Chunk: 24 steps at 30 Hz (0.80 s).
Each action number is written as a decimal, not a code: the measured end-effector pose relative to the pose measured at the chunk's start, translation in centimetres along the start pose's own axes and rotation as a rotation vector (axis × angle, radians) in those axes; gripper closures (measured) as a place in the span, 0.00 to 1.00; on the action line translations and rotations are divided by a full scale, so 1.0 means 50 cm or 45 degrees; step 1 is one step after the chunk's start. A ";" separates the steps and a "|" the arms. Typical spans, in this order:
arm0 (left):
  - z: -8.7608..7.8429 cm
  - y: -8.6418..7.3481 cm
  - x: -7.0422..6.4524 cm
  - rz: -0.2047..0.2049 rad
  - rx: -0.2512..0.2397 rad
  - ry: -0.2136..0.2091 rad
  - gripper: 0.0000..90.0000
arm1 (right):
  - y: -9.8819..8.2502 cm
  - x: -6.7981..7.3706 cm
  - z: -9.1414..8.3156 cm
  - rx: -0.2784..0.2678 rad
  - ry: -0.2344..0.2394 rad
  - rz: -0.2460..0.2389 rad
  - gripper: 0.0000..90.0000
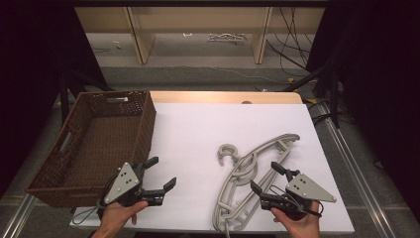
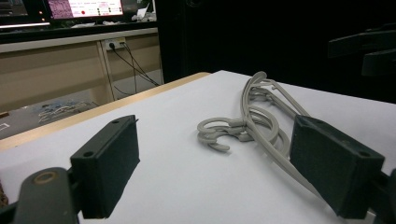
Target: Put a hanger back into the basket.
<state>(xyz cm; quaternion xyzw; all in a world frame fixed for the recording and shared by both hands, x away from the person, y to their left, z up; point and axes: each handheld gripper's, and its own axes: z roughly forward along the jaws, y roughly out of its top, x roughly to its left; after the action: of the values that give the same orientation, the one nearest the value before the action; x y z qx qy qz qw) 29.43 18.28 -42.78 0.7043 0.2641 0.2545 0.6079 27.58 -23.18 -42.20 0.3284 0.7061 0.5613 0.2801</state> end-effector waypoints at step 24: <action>0.101 0.015 -0.041 -0.078 0.215 -0.198 0.24 | -0.001 -0.006 -0.004 0.001 -0.024 0.004 0.18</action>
<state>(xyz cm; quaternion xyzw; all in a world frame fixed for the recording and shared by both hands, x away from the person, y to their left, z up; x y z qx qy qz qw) 31.41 13.15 -42.77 0.7622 0.2581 0.1573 0.5724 27.61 -23.52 -42.17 0.3347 0.7032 0.5585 0.2857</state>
